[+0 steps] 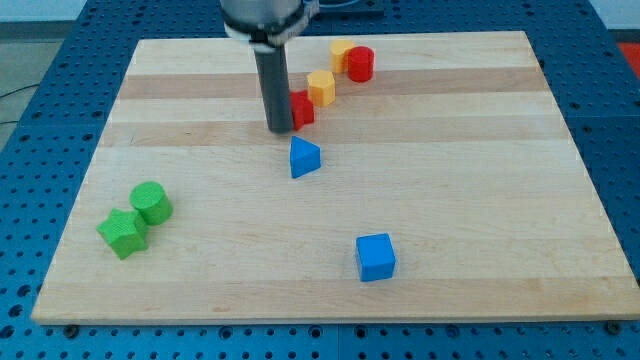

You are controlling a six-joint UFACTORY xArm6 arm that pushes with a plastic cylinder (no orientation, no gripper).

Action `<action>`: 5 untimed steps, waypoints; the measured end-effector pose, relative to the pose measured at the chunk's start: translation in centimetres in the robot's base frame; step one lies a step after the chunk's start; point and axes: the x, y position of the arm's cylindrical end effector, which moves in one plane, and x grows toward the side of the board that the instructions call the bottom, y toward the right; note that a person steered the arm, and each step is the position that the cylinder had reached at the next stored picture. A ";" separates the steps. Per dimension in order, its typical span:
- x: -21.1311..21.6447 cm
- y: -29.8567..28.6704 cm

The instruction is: Place blue triangle diagonally to the red star

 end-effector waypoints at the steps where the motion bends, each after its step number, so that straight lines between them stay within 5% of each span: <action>1: -3.5 2.0; 2: -2.4 2.4; 3: -0.7 12.7; 5: 16.4 4.7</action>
